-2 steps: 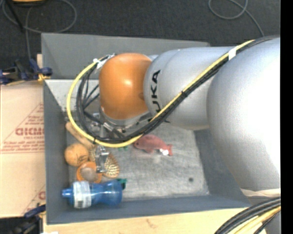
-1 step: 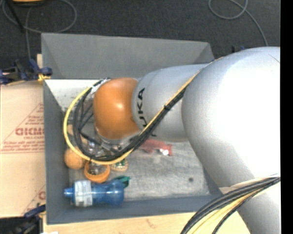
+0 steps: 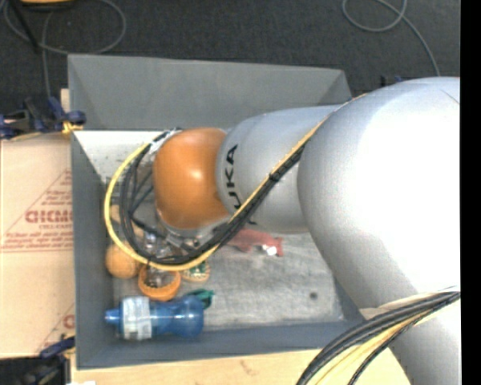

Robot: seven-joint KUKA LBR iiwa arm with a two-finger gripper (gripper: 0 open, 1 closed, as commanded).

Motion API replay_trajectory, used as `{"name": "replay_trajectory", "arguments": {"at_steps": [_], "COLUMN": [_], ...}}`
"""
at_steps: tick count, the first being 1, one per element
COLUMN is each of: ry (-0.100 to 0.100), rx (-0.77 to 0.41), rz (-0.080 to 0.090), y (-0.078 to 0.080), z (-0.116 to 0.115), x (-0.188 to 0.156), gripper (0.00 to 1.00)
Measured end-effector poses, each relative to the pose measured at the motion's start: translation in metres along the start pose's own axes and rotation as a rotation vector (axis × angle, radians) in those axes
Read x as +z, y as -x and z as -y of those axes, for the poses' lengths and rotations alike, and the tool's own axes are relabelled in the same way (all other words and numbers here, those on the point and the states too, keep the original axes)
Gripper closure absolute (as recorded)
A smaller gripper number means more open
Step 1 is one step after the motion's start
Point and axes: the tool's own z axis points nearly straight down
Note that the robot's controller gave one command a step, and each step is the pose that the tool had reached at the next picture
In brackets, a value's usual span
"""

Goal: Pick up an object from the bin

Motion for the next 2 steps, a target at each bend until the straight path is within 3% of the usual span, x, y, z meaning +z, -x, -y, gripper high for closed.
{"name": "replay_trajectory", "arguments": {"at_steps": [1, 2], "ry": [-0.002, -0.001], "rx": [-0.061, -0.079], "rz": [-0.01, -0.002], "y": [0.008, 0.021], "z": [0.005, 0.001], "x": [-0.046, -0.197], "gripper": [1.0, 1.0]}}
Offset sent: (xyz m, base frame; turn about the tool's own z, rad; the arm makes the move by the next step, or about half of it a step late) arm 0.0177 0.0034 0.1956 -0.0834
